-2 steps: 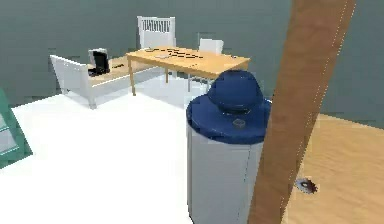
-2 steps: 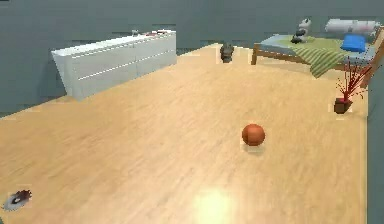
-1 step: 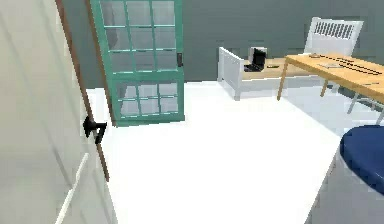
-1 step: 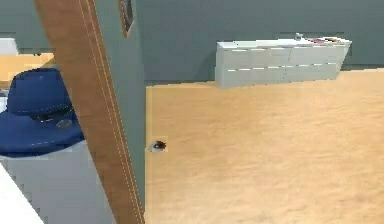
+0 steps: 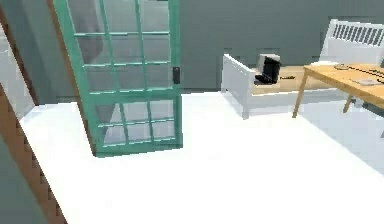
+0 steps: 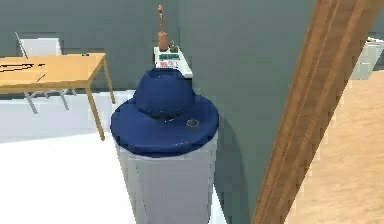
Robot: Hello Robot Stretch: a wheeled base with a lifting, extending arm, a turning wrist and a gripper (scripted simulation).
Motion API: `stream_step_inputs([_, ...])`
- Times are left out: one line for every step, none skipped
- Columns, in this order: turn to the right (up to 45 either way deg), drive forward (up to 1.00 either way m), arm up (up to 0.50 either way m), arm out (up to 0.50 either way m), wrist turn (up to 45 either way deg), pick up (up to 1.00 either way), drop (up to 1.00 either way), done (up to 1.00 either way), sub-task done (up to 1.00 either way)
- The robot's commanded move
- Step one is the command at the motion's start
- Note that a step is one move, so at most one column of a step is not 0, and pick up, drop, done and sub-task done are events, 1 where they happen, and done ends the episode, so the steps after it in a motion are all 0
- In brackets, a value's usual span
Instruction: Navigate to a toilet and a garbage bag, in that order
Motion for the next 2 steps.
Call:
stream_step_inputs([-12.0,0.0,0.0,0.0,0.0,0.0,0.0,0.0,0.0])
stream_step_inputs([0.0,0.45,0.0,0.0,0.0,0.0,0.0,0.0,0.0])
